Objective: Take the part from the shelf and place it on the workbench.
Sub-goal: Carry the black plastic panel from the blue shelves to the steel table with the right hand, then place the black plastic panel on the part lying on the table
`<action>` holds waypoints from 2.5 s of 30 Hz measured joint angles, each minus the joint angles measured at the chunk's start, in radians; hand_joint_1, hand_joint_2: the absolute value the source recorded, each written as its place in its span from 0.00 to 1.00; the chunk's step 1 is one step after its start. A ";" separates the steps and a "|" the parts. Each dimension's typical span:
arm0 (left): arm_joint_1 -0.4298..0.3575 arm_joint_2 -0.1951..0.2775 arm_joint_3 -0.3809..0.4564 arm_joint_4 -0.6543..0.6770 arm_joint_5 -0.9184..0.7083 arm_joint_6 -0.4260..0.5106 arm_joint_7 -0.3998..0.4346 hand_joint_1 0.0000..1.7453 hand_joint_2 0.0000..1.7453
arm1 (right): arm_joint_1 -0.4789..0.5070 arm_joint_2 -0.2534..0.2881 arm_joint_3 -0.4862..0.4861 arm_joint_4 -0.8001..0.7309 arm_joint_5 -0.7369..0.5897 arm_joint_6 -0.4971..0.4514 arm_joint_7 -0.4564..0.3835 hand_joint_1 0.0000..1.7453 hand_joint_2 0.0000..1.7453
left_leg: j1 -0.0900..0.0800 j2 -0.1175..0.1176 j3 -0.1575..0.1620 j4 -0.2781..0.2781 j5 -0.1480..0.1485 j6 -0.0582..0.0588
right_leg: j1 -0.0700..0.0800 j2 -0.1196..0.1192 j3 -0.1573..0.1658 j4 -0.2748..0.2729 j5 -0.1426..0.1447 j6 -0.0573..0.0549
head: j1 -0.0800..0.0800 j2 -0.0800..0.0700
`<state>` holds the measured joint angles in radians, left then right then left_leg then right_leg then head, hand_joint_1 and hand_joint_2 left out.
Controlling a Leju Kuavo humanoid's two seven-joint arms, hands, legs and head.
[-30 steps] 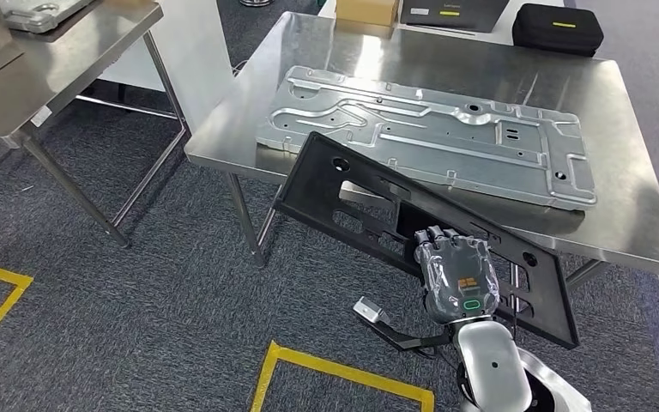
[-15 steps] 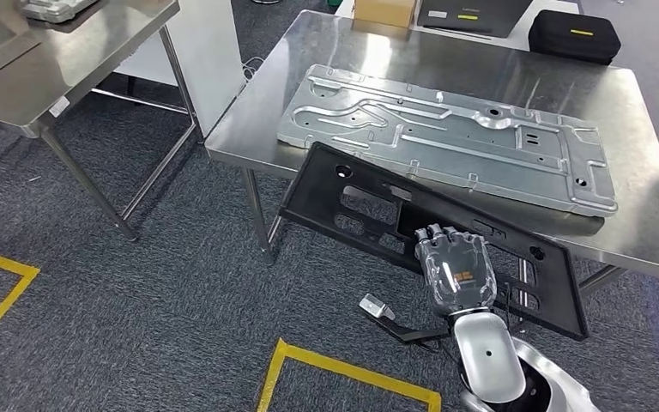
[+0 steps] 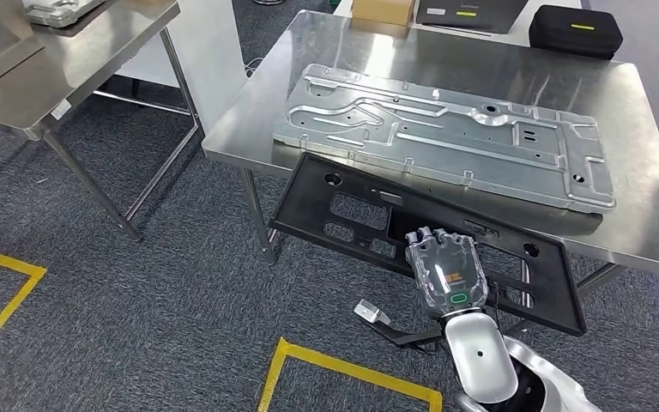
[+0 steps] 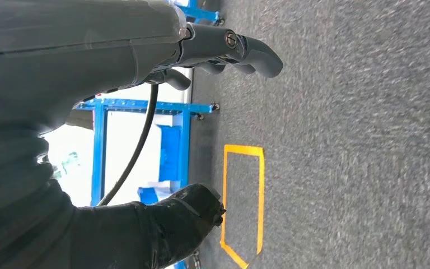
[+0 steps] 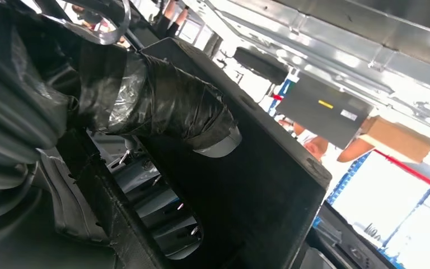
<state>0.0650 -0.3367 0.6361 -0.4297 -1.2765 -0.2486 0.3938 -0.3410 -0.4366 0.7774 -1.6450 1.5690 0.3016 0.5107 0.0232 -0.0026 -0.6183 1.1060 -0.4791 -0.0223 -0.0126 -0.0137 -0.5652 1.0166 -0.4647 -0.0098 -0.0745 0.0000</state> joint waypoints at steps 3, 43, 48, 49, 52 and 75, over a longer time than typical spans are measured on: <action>-0.002 -0.002 0.002 0.003 -0.002 0.003 -0.002 0.00 1.00 | 0.004 -0.004 0.000 -0.019 0.000 0.008 0.000 1.00 1.00 | -0.004 -0.002 0.031 -0.062 0.008 0.018 | 0.005 0.001 -0.007 0.013 -0.008 0.018 | 0.002 0.000; -0.018 -0.002 -0.072 0.066 0.080 0.043 0.000 0.00 1.00 | 0.138 -0.149 -0.092 -0.156 0.000 -0.006 0.000 1.00 1.00 | -0.012 -0.004 0.078 -0.086 -0.011 0.071 | -0.001 0.013 -0.123 0.269 -0.120 0.046 | 0.004 0.000; -0.017 -0.002 -0.094 0.066 0.094 0.043 0.000 0.00 1.00 | 0.140 -0.158 -0.113 -0.168 0.000 -0.001 0.000 1.00 1.00 | -0.013 -0.006 0.115 -0.090 -0.040 0.052 | 0.010 0.011 -0.046 0.028 -0.010 0.021 | 0.005 0.000; -0.017 -0.002 -0.096 0.066 0.096 0.043 0.000 0.00 1.00 | 0.142 -0.159 -0.117 -0.171 0.000 0.001 0.000 1.00 1.00 | -0.014 -0.005 0.119 -0.086 -0.038 0.044 | 0.013 0.013 -0.045 0.024 -0.021 0.014 | 0.005 0.000; -0.015 0.000 -0.105 0.066 0.099 0.044 0.000 0.00 1.00 | 0.148 -0.162 -0.127 -0.179 0.000 0.002 0.000 1.00 1.00 | -0.015 -0.003 0.125 -0.056 -0.047 0.025 | 0.008 0.016 -0.016 0.009 0.003 -0.008 | 0.005 0.000; 0.012 0.002 -0.161 0.045 0.145 0.016 0.012 0.00 1.00 | 0.230 -0.157 -0.352 -0.157 0.000 0.004 -0.005 1.00 1.00 | -0.010 -0.006 0.136 -0.121 -0.027 0.069 | -0.019 0.014 -0.101 0.170 -0.069 0.060 | 0.011 0.000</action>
<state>0.0767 -0.3347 0.4748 -0.3846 -1.1315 -0.2326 0.4061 -0.1115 -0.5940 0.4254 -1.8024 1.5690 0.3059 0.5058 0.0127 -0.0087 -0.4827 0.9848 -0.5057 0.0467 -0.0317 0.0000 -0.6665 1.1868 -0.5341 0.0502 -0.0632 0.0000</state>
